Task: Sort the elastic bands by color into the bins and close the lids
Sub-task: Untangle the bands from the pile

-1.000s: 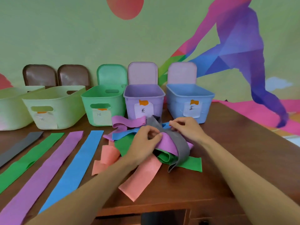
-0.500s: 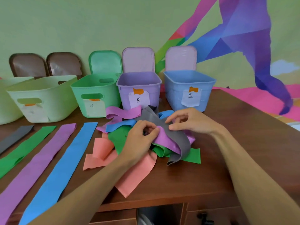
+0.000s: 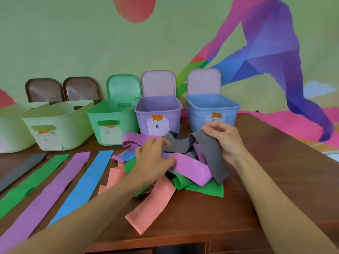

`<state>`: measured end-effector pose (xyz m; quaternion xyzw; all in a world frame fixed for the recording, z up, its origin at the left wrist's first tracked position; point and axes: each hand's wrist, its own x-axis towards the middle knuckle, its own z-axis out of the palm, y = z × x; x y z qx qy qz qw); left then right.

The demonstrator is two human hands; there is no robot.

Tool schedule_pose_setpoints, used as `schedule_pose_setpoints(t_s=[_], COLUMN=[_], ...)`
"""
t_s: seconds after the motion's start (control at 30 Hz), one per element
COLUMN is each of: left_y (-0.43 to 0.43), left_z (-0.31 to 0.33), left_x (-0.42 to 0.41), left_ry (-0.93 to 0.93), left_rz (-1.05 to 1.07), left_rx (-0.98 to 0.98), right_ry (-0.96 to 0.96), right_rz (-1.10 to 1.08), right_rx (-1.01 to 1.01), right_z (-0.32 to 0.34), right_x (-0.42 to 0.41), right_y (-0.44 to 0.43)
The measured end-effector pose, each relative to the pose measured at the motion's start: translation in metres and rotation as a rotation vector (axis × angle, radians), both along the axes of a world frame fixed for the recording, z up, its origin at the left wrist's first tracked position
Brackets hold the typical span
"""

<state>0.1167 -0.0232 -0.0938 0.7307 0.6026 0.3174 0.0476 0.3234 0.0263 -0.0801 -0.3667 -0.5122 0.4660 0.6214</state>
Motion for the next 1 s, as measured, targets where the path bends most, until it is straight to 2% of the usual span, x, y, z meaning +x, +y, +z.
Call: schedule_pose_setpoints(t_s=[0.1,0.17,0.23,0.3,0.43,0.6,0.73,0.83,1.0], left_y=[0.006,0.012,0.019,0.024,0.036,0.056,0.072,0.081,0.089], left_z=[0.018,0.027,0.030,0.029,0.026,0.025,0.027,0.025,0.023], left_x=[0.007,0.018,0.028,0.036,0.040,0.042,0.043,0.042,0.041], left_ry=[-0.114,-0.083,-0.086,-0.179,-0.294,-0.375,-0.342,-0.416,-0.375], left_rz=[-0.173,-0.290,-0.361,-0.395,-0.330,-0.212,-0.124,-0.081,-0.011], left_rx=[0.098,0.073,0.085,0.108,0.120,0.002,-0.040,-0.095,-0.053], right_ry=[-0.009,-0.008,0.016,0.085,0.199,0.107,0.064,0.090,0.183], right_rz=[0.054,0.088,0.111,0.136,0.217,0.250,0.231,0.257,0.151], right_rx=[-0.014,-0.017,-0.024,-0.054,-0.118,-0.125,-0.155,-0.154,-0.069], right_z=[0.000,-0.002,-0.003,-0.003,-0.003,-0.004,-0.008,-0.009,-0.008], right_x=[-0.001,-0.001,-0.001,0.001,0.006,0.008,0.013,0.015,0.018], right_y=[-0.001,-0.001,0.000,0.001,0.004,0.005,0.007,0.008,0.013])
